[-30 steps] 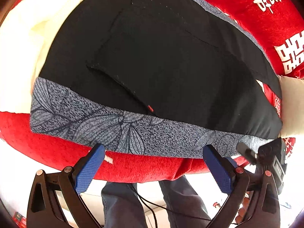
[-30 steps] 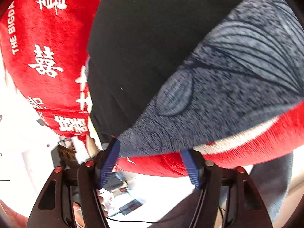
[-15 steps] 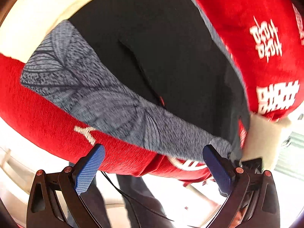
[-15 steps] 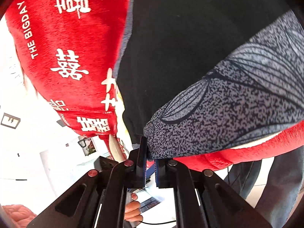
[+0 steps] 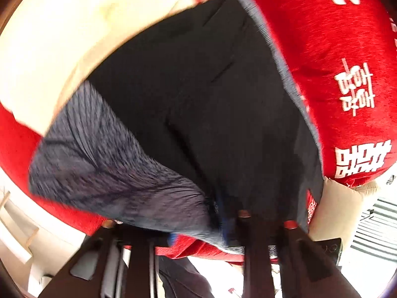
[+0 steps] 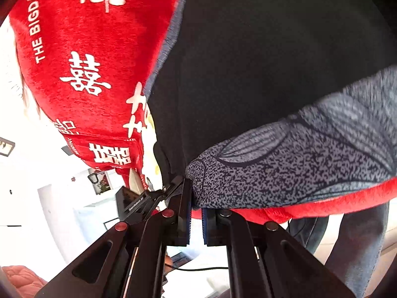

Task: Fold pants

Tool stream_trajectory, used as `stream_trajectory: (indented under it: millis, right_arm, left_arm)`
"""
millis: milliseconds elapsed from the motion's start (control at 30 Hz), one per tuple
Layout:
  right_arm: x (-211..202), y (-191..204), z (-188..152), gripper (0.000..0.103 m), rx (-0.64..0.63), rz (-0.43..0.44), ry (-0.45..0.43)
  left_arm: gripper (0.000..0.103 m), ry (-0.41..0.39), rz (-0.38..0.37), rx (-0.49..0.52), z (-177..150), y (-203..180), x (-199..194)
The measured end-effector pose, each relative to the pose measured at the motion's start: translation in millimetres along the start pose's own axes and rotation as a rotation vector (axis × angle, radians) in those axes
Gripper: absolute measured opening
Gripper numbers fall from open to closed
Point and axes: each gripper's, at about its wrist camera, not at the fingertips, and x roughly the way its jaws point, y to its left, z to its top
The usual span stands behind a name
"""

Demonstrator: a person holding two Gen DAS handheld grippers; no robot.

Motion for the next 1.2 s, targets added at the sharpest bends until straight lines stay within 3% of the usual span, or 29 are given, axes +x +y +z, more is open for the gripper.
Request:
stream_trajectory:
  millis: [167,367,500,633,833,867,900,967,1000,1033,1100,1133,1167,1200]
  right_arm:
    - [-15.0,56.0,34.0,0.007,-0.140,-0.003,-0.032]
    - [-2.8,114.6,125.1,0.007,-0.276,-0.034,-0.041]
    - [28.3,120.1,187.2,0.007,-0.291,-0.099,-0.031]
    - [66.8,110.9,226.9,0.007,-0.309,-0.222,0.000]
    - [88.4,94.4,249.3,0.009,-0.286,-0.272,-0.001]
    - [89.2,92.1,251.2,0.009,-0.278,-0.278,-0.002]
    - [90.3,89.2,256.0,0.009,-0.268,-0.280,-0.001]
    - [92.0,86.1,260.0,0.011,-0.250,-0.283,0.002]
    - [92.4,85.2,261.1,0.013,-0.239,-0.279,0.004]
    - [89.5,82.0,264.5,0.020,-0.234,-0.275,0.007]
    - [88.4,87.1,263.5,0.043,-0.243,-0.261,0.017]
    - [87.3,92.5,261.5,0.066,-0.256,-0.248,0.022]
    - [85.2,98.3,259.5,0.082,-0.267,-0.231,0.021]
    - [80.3,106.7,254.6,0.085,-0.281,-0.211,0.016]
  left_arm:
    - [0.021,-0.052,-0.056,0.068,28.8,-47.9,-33.2]
    - [0.021,-0.149,-0.098,0.167,102.1,-114.6,-35.2]
    - [0.021,-0.159,-0.024,0.202,159.6,-138.0,6.9]
    - [0.021,-0.126,0.085,0.212,190.6,-139.6,47.8]
    - [0.026,-0.071,0.061,0.227,196.1,-140.9,42.0]
    - [0.030,-0.062,0.058,0.242,195.5,-135.9,37.9]
    - [0.052,-0.066,0.074,0.264,192.2,-134.6,30.8]
    - [0.087,-0.155,0.177,0.329,182.0,-144.0,7.2]
    - [0.087,-0.179,0.187,0.348,178.9,-147.4,0.3]
    - [0.087,-0.185,0.193,0.368,176.3,-149.6,-5.7]
    - [0.087,-0.173,0.242,0.375,172.8,-149.5,-6.4]
    - [0.087,-0.168,0.271,0.385,168.4,-152.7,-3.0]
    - [0.087,-0.164,0.285,0.395,162.5,-151.6,-2.4]
    - [0.087,-0.157,0.295,0.408,155.0,-150.7,-0.9]
